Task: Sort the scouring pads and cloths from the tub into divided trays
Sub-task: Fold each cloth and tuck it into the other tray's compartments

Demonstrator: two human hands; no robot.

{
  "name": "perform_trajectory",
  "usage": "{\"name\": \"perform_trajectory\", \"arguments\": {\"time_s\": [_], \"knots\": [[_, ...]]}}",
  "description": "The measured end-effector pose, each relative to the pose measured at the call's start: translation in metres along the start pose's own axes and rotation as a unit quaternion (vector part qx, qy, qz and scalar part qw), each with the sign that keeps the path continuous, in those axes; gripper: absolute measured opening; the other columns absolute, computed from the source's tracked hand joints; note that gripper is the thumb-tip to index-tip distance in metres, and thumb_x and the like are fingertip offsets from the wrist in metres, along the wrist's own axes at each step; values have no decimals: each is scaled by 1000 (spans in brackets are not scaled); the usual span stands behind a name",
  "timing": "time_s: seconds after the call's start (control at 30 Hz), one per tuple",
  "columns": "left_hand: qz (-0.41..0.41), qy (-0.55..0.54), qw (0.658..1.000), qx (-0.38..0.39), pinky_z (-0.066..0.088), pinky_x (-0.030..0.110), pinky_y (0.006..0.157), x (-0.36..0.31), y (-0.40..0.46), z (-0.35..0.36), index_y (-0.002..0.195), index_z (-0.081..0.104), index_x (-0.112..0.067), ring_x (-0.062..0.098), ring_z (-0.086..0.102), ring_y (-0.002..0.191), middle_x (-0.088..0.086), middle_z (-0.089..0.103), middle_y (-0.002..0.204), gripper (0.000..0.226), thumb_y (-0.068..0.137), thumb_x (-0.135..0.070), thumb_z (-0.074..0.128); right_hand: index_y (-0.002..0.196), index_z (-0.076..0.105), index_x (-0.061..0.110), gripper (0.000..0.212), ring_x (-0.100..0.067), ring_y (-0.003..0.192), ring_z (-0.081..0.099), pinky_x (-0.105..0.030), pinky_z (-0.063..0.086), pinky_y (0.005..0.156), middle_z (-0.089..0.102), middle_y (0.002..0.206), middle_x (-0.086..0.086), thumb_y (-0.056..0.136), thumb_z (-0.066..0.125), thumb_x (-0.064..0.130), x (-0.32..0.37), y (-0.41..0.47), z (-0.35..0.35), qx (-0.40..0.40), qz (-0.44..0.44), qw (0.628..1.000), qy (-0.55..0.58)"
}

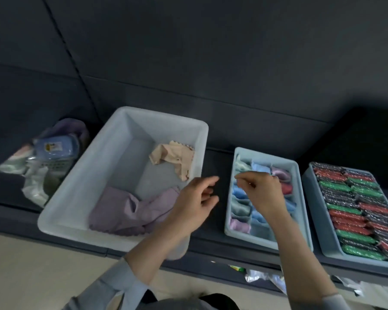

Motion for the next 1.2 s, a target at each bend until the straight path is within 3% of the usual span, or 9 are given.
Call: {"name": "perform_trajectory", "arguments": {"time_s": [0.13,0.3,0.43,0.5,0.57,0.67,0.9,1.03,1.2], "knots": [[-30,57,996,-60,42,1,78,36,25,-91,123,63,-14,8,62,97,-3,63,115,33,90,-9,65,94,77,22,16,-21,82,70,-26,49,77,76,89,2,86,66,13,80,38,30,-8,-36,999,32],[-142,150,978,-27,51,32,88,130,45,-156,126,61,-9,25,66,100,11,65,120,41,86,-11,70,111,71,17,26,-27,112,60,-24,39,91,68,117,-5,93,51,18,135,87,156,153,9,987,-47],[-165,194,967,28,49,33,93,176,53,-171,130,58,-9,27,63,109,12,63,126,47,85,-17,69,116,63,23,48,-22,118,55,-22,33,99,61,116,4,79,60,53,128,110,227,140,89,985,-36],[-165,194,966,47,48,33,95,189,58,-175,133,56,-10,27,62,112,12,62,128,49,86,-16,68,112,63,18,46,-25,115,55,-31,40,100,61,119,-1,78,64,48,127,108,244,157,125,979,-22],[-151,201,967,49,48,34,97,195,66,-182,133,57,-11,26,62,112,11,62,129,48,86,-15,67,88,63,19,14,-22,102,59,-27,44,86,65,104,-1,83,63,32,131,107,240,131,138,982,9],[-76,177,981,10,48,37,97,173,84,-196,129,60,-12,27,62,111,11,62,126,45,85,-6,67,69,51,27,18,-19,81,61,-25,42,69,65,81,4,80,62,35,137,109,214,77,120,988,57],[147,97,983,58,34,11,101,34,124,-187,131,56,-21,7,51,121,-7,56,132,58,76,-21,77,85,67,20,19,-8,68,60,-22,47,67,69,75,4,87,64,1,183,101,86,18,32,951,308],[163,68,981,81,47,24,82,-25,128,-183,119,57,-31,5,63,95,-16,67,105,56,69,-51,71,95,72,13,11,-16,78,67,-31,52,76,74,87,-10,87,70,5,207,104,21,-14,-3,946,323],[223,140,964,26,48,32,74,-63,124,-202,110,63,-23,18,66,87,-10,72,95,29,81,-21,62,99,72,23,24,-16,70,61,-34,51,76,70,76,-5,84,73,5,227,106,-17,16,-37,962,269]]}}
Point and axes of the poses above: each hand's wrist, its own y-axis towards the middle knuckle, its own z-axis out of the palm, x = y × z, the point moved 10 cm from there along y, towards the middle knuckle
